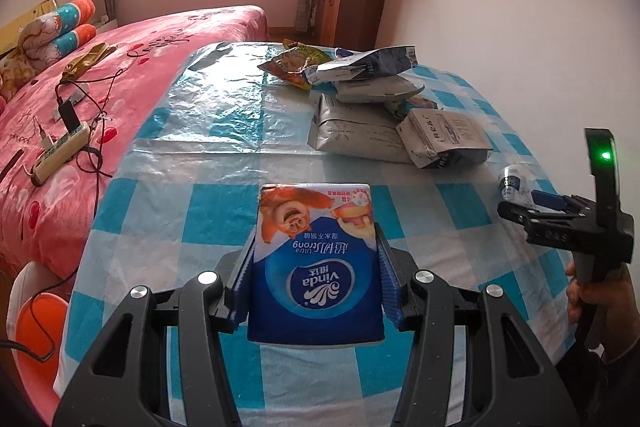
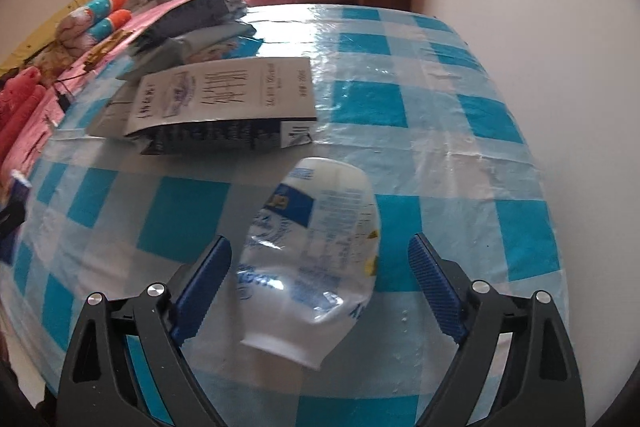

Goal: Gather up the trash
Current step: 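Lift the tissue pack with the left tool while the right tool lifts the yogurt bottle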

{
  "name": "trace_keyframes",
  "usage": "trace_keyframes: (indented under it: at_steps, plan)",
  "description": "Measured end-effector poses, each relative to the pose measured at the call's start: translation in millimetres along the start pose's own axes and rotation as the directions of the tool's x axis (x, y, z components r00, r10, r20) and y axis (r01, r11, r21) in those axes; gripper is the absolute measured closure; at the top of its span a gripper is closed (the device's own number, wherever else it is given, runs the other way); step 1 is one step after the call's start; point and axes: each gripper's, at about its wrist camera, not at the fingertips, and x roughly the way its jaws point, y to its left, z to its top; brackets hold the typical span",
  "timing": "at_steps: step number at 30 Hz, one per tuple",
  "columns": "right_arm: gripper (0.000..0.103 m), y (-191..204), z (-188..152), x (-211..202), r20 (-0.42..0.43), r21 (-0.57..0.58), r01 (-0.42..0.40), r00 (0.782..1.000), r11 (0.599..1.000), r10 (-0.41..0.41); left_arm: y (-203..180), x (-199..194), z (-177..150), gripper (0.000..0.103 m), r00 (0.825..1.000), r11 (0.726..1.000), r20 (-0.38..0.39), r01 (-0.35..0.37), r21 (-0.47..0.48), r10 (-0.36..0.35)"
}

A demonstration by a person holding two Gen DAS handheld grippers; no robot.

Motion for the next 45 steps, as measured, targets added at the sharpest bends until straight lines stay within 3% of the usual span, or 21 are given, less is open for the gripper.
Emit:
trace_keyframes:
  at_steps: [5,10,21,26,33,36,45]
  plan:
    - [0.016,3.3,-0.9,0.7,0.01,-0.032,0.049,0.999,0.998,-0.049,2.4,-7.2,-1.9,0.05,1.0,1.0,0.014,0.002,0.009,-0.002]
    - [0.038,4.8,0.4,-3.1,0.008,-0.028,0.037,0.999,0.999,-0.037,7.1,-12.0,0.3,0.05,0.999,1.0,0.033,0.01,0.013,-0.011]
    - [0.038,25.4,-2.3,-16.7,0.022,-0.081,0.04,0.999,0.996,-0.038,12.2,-19.1,-5.3,0.05,0.998,0.999,0.049,0.039,0.019,-0.04]
    - [0.038,46.9,-5.2,-26.2,0.034,-0.113,-0.016,0.999,0.993,0.02,16.4,-18.3,-9.9,0.049,0.997,0.998,0.045,0.066,0.003,-0.066]
    - [0.038,73.6,-8.9,-35.8,0.039,-0.168,-0.076,0.996,0.983,0.084,24.5,-2.2,-24.6,0.046,0.995,0.994,-0.018,0.097,-0.05,-0.098]
    - [0.038,78.1,-9.1,-37.0,0.041,-0.179,-0.084,0.995,0.98,0.093,29.6,4.3,-27.2,0.04,0.994,0.991,-0.01,0.109,-0.081,-0.11]
    - [0.038,79.8,-13.1,-38.1,0.04,-0.194,-0.094,0.994,0.977,0.103,33.5,13.9,-19.0,0.039,0.986,0.985,0.03,0.165,-0.051,-0.164]
